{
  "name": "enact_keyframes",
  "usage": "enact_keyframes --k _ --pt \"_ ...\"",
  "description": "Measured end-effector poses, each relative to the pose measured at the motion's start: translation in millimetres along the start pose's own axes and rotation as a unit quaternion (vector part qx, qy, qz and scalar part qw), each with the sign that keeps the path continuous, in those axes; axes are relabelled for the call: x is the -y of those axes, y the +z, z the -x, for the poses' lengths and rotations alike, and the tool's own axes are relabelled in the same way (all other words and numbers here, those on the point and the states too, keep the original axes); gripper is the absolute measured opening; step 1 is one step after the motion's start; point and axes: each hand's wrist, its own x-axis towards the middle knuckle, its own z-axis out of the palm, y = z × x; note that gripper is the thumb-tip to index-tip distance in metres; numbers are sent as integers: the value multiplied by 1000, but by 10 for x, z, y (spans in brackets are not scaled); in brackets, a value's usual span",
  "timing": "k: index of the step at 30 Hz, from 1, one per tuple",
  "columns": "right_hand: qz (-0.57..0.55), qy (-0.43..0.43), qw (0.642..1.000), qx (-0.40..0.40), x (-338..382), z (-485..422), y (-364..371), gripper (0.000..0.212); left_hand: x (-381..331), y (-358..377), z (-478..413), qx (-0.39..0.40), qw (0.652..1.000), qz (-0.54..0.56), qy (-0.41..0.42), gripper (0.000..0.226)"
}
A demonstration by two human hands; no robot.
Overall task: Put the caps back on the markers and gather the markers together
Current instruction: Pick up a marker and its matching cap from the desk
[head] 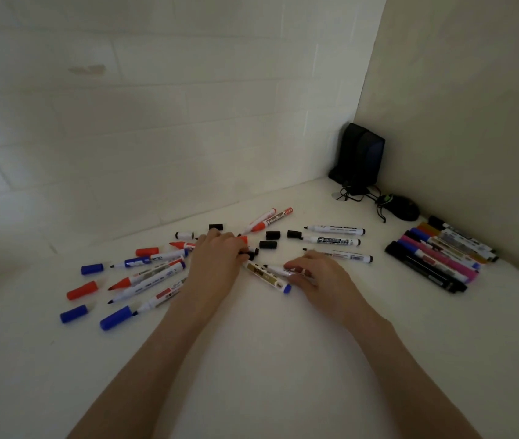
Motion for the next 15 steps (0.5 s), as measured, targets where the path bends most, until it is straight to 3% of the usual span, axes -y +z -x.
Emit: enact_keyframes --k 8,15 --pt "2 26 1000 -7 -15 7 -6 27 -54 41 -141 37 999 -35 -2 23" --pt "-4 27 999 -20 -11 23 -12 27 -64 59 -230 56 995 -68 53 17"
